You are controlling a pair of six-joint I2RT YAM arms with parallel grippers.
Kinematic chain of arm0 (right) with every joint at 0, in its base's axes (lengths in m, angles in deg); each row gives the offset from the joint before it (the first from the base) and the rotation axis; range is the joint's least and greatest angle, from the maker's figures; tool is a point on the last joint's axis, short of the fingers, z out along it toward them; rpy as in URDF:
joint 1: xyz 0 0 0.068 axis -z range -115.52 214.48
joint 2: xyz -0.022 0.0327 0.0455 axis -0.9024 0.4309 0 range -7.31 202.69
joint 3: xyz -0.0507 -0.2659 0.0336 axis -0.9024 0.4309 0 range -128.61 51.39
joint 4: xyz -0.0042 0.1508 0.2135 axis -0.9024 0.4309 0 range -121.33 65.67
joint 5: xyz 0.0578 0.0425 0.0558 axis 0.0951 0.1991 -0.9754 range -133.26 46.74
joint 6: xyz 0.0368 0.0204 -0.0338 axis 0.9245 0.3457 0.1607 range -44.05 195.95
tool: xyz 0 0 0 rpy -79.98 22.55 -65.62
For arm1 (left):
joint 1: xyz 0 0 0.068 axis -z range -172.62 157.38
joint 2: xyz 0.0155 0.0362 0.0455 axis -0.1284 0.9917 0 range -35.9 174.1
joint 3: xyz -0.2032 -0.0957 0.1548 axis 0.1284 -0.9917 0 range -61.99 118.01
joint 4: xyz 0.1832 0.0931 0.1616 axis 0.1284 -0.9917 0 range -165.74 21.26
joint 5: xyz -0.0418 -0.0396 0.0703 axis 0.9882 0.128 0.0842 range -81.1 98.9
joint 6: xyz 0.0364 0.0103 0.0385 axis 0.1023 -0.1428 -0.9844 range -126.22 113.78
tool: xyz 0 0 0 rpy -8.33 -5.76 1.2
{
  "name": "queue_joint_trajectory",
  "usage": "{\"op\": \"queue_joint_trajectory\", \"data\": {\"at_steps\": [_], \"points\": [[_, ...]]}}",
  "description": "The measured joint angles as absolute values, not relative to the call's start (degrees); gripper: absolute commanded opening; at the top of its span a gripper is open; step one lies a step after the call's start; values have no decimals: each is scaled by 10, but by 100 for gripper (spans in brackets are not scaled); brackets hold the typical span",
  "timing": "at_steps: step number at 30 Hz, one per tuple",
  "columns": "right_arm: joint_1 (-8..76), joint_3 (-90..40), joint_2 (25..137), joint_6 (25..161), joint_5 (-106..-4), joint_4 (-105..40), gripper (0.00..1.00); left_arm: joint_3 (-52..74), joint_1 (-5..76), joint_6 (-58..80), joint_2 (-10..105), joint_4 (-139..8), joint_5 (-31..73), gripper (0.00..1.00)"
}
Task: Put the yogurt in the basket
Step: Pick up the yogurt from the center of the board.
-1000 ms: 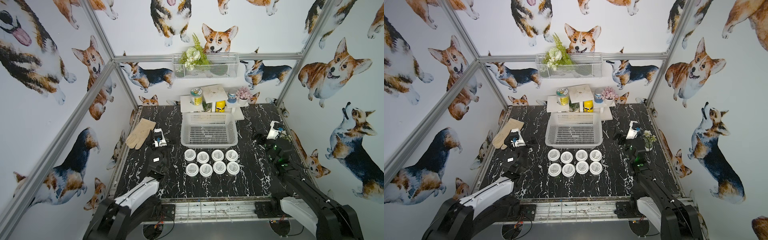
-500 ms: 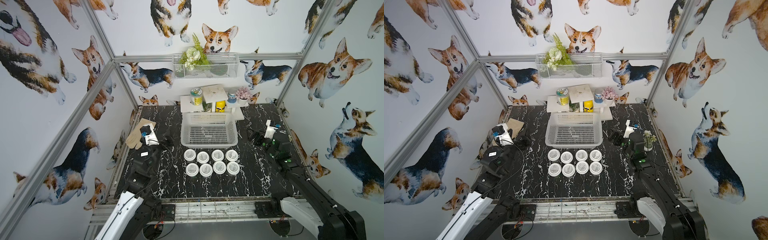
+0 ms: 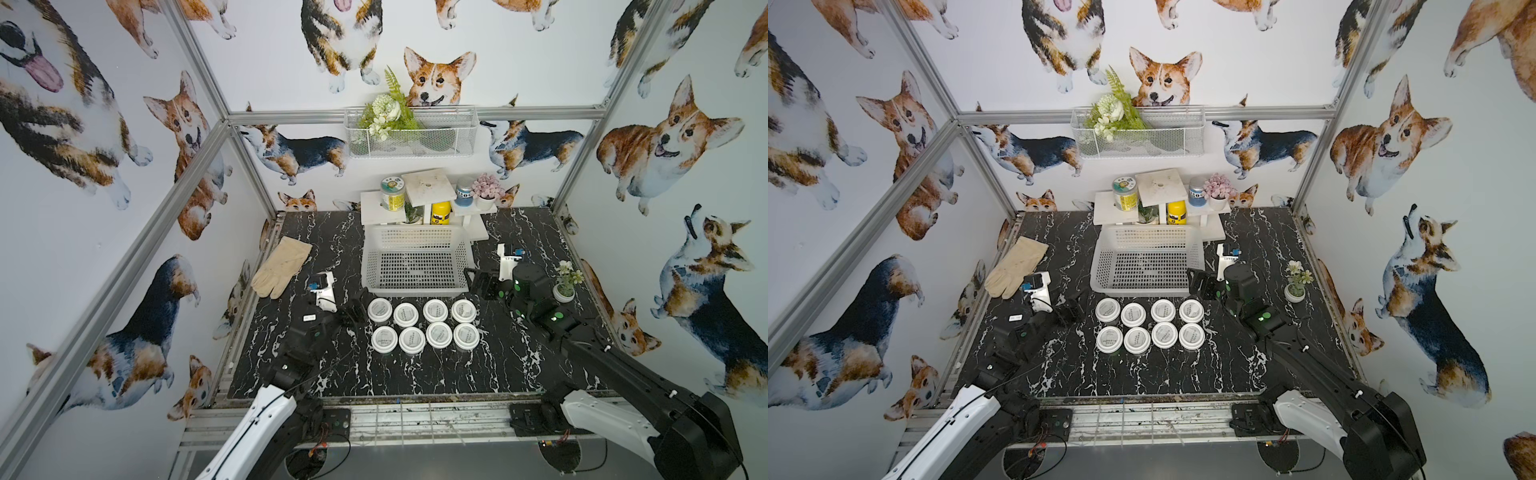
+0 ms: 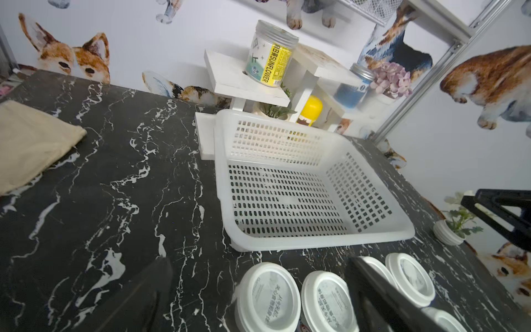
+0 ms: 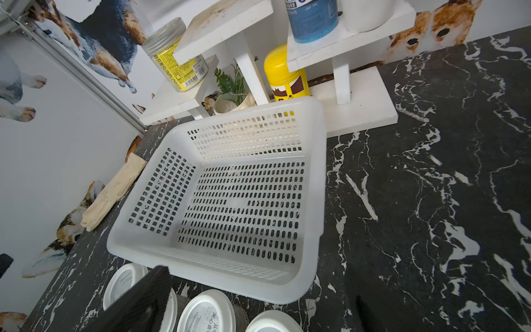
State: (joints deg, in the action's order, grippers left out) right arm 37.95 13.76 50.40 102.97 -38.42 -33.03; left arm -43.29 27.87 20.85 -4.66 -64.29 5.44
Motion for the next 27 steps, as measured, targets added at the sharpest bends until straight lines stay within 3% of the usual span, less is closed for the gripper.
{"op": "queue_joint_trajectory", "data": {"at_steps": [4, 9, 19, 21, 27], "points": [[365, 132, 515, 1023, -359, -324, 99, -447, 278, 248, -63, -618, 21, 100], [356, 123, 531, 1021, -343, -320, 100, -368, 292, 243, 3, -641, 6, 100], [348, 108, 554, 1011, -332, -311, 100, -329, 300, 177, 100, -658, 93, 100], [345, 105, 557, 1010, -329, -306, 100, -307, 304, 170, 125, -669, 106, 97], [337, 105, 556, 1008, -326, -303, 100, -212, 342, 152, 169, -776, 81, 76]]}}
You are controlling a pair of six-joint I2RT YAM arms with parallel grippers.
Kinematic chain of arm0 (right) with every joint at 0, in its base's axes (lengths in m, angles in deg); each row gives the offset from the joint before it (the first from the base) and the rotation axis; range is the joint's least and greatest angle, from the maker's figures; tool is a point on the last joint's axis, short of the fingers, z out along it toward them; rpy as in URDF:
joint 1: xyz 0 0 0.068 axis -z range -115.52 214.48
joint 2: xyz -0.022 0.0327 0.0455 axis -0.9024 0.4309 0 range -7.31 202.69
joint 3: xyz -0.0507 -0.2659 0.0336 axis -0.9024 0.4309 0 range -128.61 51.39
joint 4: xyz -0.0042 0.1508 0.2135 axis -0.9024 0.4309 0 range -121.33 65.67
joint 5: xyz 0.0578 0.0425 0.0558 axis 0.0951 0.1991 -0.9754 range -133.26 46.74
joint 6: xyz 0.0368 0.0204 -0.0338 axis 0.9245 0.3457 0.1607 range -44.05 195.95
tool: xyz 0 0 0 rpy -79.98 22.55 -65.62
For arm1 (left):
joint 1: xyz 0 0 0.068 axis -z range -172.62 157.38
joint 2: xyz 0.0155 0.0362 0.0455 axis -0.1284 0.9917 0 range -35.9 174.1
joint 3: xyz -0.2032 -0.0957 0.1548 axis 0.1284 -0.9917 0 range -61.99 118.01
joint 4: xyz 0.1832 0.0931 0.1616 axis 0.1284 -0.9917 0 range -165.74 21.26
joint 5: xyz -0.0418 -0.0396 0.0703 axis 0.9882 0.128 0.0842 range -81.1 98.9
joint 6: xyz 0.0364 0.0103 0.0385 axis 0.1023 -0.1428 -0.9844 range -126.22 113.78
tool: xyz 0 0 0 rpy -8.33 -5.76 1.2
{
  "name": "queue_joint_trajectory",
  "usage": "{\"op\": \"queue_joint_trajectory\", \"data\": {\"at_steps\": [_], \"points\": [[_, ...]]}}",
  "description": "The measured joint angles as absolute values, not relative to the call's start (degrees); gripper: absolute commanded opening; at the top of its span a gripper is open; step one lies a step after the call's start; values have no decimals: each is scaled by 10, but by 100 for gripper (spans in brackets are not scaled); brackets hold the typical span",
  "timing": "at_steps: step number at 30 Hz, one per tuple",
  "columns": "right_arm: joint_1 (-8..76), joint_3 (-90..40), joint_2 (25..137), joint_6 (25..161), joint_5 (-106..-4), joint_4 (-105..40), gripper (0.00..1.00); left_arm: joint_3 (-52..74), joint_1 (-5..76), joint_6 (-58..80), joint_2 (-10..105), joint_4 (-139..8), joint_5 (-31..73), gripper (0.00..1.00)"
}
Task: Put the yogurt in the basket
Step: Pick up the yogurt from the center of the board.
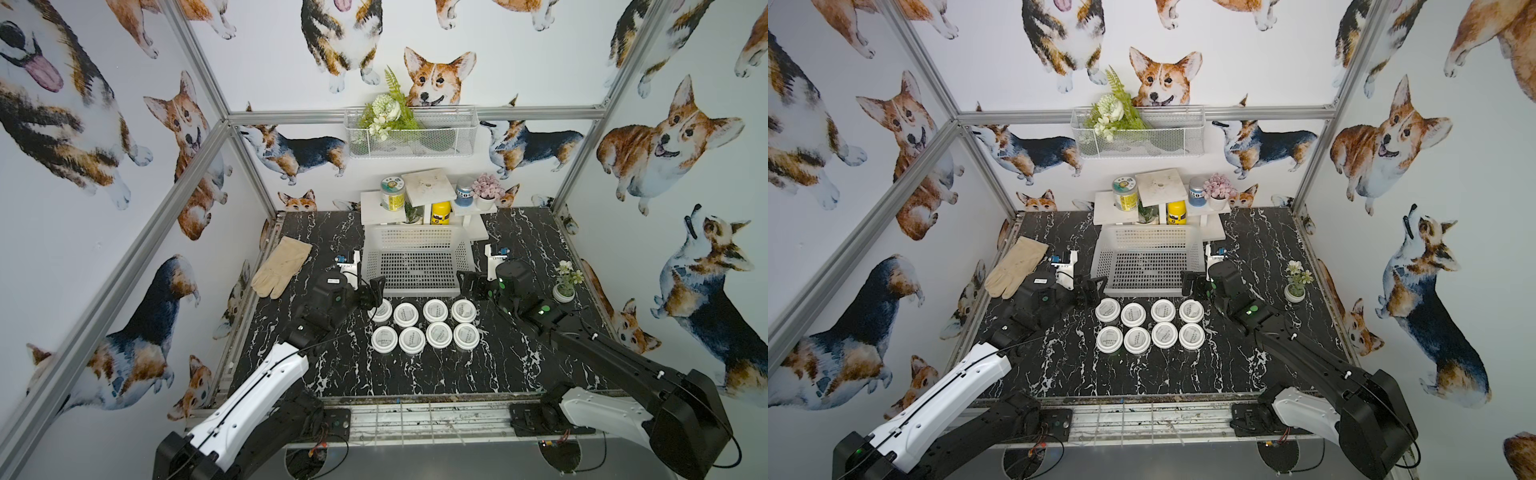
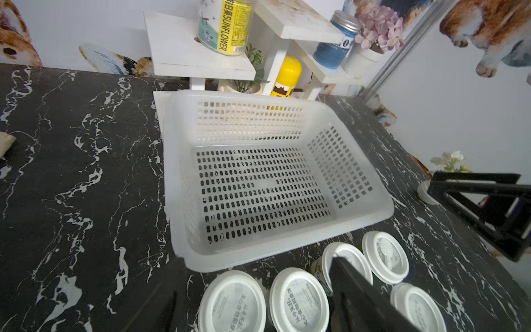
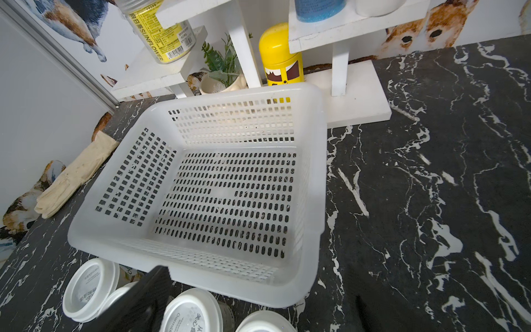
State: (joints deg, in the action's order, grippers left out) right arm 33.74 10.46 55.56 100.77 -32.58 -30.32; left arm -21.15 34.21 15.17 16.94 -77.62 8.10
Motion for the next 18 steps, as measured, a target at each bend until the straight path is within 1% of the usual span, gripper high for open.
{"op": "queue_joint_trajectory", "data": {"at_steps": [2, 4, 5, 9, 13, 18], "points": [[337, 103, 558, 1006, -326, -303, 100, -182, 344, 151, 175, -830, 66, 75], [337, 97, 567, 1006, -326, -302, 100, -157, 344, 152, 182, -875, 54, 71], [336, 93, 576, 1004, -326, -303, 100, -147, 344, 152, 188, -898, 54, 70], [334, 87, 594, 996, -328, -299, 100, -138, 345, 155, 209, -972, 71, 75], [332, 86, 595, 995, -328, -299, 100, -145, 345, 162, 215, -1003, 89, 74], [331, 85, 598, 993, -333, -299, 100, -142, 345, 164, 260, -1012, 125, 73]]}}
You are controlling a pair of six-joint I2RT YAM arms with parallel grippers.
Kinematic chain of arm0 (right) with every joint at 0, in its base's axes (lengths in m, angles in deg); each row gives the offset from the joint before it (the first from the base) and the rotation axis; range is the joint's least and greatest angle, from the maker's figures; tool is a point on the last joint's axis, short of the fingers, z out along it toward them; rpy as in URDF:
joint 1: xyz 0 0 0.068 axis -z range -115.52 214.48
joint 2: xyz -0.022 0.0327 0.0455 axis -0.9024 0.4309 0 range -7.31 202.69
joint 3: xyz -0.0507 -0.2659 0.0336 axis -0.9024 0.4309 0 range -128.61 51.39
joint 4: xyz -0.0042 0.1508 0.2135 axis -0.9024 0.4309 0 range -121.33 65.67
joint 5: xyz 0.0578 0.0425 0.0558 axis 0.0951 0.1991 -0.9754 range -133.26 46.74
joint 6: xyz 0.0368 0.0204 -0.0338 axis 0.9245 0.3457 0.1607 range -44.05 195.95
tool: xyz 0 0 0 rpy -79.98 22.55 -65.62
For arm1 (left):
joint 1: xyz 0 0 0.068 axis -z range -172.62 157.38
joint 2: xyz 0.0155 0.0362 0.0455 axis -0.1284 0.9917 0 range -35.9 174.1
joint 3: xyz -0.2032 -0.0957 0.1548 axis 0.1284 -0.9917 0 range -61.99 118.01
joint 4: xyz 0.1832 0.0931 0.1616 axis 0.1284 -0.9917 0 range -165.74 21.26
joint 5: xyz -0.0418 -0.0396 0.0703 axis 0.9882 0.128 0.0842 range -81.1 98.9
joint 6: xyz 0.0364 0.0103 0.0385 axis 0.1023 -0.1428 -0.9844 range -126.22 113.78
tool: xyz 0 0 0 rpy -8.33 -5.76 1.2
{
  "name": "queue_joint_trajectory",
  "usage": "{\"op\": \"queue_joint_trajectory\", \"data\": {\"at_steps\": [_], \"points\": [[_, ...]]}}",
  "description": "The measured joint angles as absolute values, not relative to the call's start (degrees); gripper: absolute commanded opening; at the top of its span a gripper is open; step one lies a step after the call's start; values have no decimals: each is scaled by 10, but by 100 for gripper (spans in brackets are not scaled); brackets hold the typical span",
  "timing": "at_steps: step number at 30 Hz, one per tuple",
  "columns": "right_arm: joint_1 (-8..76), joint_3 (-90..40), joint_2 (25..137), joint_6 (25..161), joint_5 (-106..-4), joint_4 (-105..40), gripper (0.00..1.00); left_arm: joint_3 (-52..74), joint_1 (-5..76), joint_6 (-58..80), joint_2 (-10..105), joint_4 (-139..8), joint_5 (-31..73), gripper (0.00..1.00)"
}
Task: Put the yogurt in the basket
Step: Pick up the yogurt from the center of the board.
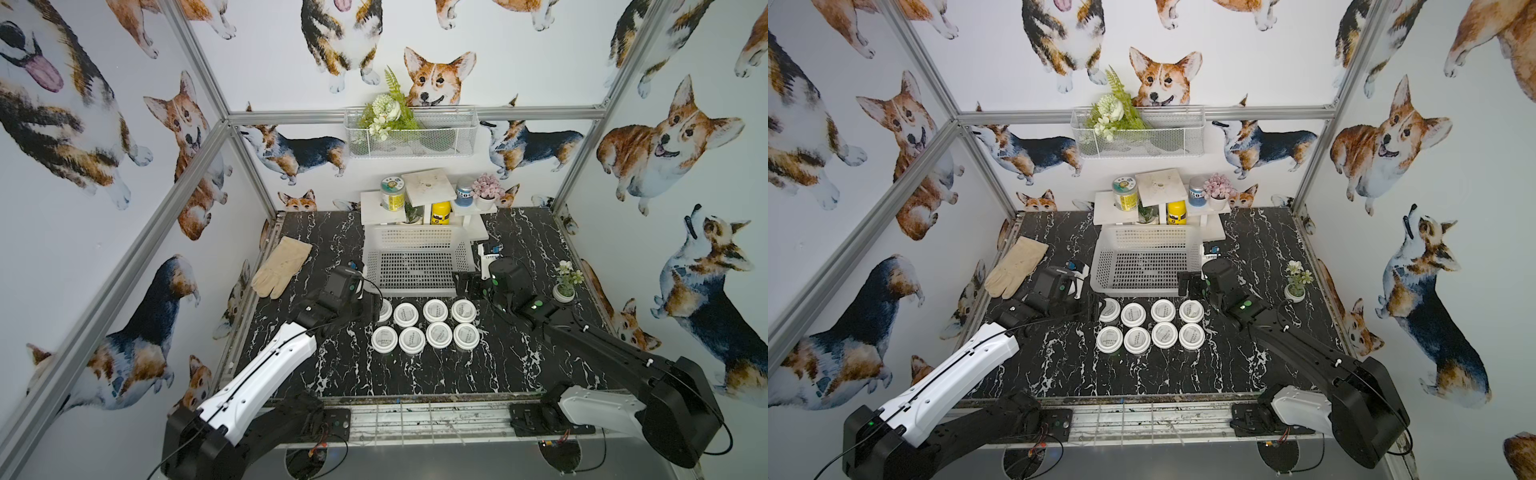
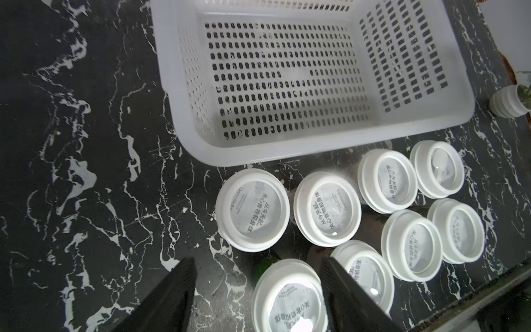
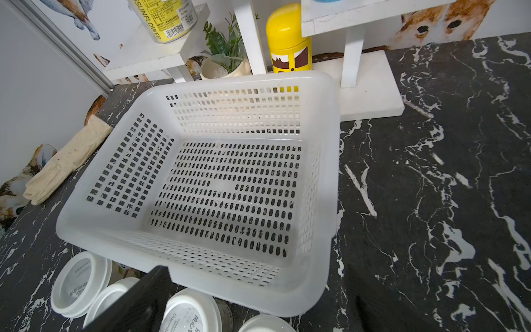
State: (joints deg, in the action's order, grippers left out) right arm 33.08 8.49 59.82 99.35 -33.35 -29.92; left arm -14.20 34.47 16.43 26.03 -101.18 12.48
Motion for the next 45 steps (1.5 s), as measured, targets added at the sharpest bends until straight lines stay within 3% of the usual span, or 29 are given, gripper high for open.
{"op": "queue_joint_trajectory", "data": {"at_steps": [7, 13, 31, 34, 36, 45], "points": [[331, 76, 614, 991, -343, -299, 98, -144, 346, 162, 298, -1024, 151, 72], [330, 76, 614, 989, -345, -299, 98, -137, 346, 158, 339, -1026, 151, 80], [330, 66, 631, 978, -360, -299, 98, -99, 350, 139, 411, -1020, 122, 77], [330, 66, 632, 978, -360, -299, 98, -99, 351, 137, 412, -1020, 117, 87], [330, 66, 632, 978, -361, -299, 98, -97, 356, 138, 417, -1019, 108, 87], [330, 65, 635, 978, -362, -299, 98, -73, 387, 140, 440, -1020, 90, 78]]}}
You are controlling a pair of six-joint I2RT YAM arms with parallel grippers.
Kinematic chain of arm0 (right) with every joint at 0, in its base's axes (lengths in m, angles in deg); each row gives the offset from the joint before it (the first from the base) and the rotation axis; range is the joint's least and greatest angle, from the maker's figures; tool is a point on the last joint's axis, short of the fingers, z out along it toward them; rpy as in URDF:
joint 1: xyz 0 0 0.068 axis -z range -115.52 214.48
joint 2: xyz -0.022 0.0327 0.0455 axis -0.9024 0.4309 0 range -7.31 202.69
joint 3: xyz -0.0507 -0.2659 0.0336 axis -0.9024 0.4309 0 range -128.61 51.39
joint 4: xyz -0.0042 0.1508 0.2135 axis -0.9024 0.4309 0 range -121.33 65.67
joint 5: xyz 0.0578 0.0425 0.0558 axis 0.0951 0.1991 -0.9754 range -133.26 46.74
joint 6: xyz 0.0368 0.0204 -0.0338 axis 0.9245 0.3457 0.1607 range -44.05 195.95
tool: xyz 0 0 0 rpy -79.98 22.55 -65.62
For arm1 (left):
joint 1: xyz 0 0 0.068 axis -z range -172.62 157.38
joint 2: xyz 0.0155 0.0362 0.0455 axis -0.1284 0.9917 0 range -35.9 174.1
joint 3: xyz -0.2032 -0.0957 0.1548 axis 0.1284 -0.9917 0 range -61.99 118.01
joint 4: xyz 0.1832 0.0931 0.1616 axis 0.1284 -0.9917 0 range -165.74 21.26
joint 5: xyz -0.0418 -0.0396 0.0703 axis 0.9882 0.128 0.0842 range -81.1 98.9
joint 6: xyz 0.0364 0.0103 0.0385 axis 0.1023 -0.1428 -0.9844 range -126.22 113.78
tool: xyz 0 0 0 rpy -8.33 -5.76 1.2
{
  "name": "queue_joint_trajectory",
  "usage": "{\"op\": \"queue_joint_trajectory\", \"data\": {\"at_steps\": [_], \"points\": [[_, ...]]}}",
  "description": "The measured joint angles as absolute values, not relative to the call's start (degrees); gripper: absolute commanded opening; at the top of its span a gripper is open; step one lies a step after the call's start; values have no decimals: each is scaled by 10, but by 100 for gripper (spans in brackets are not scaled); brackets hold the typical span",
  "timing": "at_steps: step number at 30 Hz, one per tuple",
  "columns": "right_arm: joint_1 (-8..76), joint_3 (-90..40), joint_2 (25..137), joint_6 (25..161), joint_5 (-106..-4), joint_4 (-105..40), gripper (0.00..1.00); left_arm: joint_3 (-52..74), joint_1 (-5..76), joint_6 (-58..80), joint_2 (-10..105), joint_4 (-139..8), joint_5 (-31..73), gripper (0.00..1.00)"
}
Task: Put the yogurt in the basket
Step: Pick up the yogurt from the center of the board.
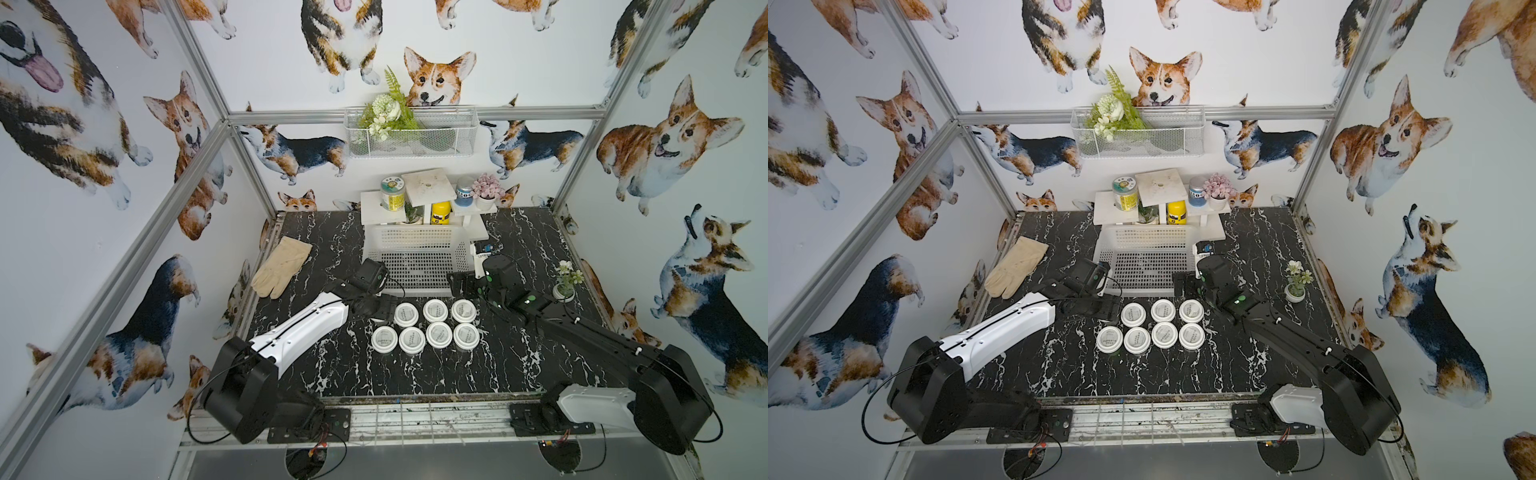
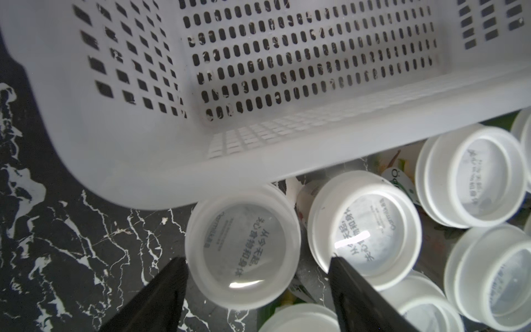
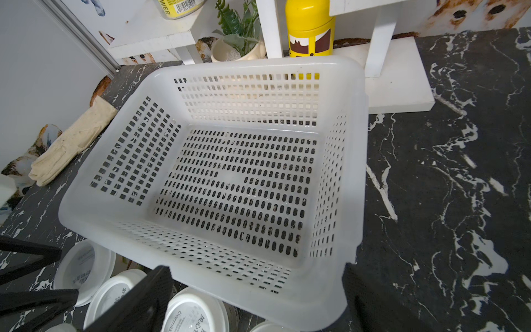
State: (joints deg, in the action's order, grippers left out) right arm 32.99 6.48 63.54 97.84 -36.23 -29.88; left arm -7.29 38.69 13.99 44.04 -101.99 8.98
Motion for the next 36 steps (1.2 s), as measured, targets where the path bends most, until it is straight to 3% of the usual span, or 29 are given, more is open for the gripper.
{"op": "queue_joint_trajectory", "data": {"at_steps": [7, 16, 36], "points": [[330, 64, 636, 978, -362, -299, 98, -71, 398, 146, 448, -1023, 66, 77], [330, 64, 637, 978, -364, -299, 99, -71, 400, 146, 448, -1033, 39, 84], [330, 62, 640, 978, -364, -299, 99, -77, 404, 148, 466, -1027, 33, 69]]}}
